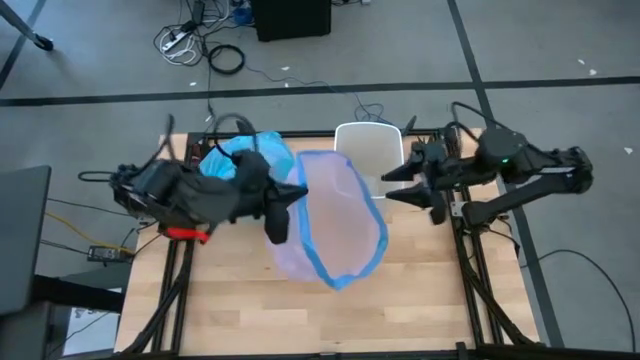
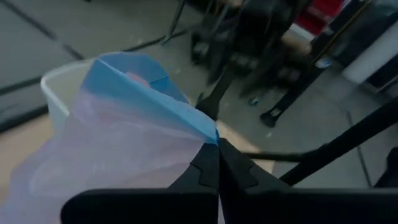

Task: Place trash/remove bag and relplace
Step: Put the new trash bag into the trash bin

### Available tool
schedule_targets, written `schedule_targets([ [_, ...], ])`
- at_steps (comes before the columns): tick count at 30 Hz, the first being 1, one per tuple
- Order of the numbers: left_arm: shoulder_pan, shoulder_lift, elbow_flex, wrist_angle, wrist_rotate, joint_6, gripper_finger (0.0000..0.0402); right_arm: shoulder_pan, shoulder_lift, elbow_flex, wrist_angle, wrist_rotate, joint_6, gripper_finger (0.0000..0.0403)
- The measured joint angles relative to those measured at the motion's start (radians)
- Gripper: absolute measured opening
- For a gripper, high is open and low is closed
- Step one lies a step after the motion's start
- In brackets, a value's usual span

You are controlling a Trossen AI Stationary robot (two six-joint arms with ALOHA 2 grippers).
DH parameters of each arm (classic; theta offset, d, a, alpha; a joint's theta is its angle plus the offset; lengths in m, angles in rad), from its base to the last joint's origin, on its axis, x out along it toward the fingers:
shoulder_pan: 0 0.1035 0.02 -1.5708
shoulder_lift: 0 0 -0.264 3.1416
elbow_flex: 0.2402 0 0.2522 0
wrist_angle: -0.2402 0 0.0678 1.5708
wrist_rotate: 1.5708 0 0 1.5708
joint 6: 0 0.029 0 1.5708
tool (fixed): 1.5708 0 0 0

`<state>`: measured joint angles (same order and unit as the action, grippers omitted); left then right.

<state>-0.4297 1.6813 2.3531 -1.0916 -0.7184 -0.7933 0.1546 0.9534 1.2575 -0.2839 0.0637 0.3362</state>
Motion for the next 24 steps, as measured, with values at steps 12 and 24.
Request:
schedule_targets([
  [12, 0.109, -0.056, 0.001, 0.224, 0.154, 0.323, 0.0000, 0.006, 0.249, 0.244, -0.099, 0.244, -0.169, 0.0229],
  [24, 0.260, -0.055, 0.001, 0.219, 0.156, 0.478, 0.0000, 0.120, 0.332, 0.507, -0.260, 0.627, -0.379, 0.0229],
])
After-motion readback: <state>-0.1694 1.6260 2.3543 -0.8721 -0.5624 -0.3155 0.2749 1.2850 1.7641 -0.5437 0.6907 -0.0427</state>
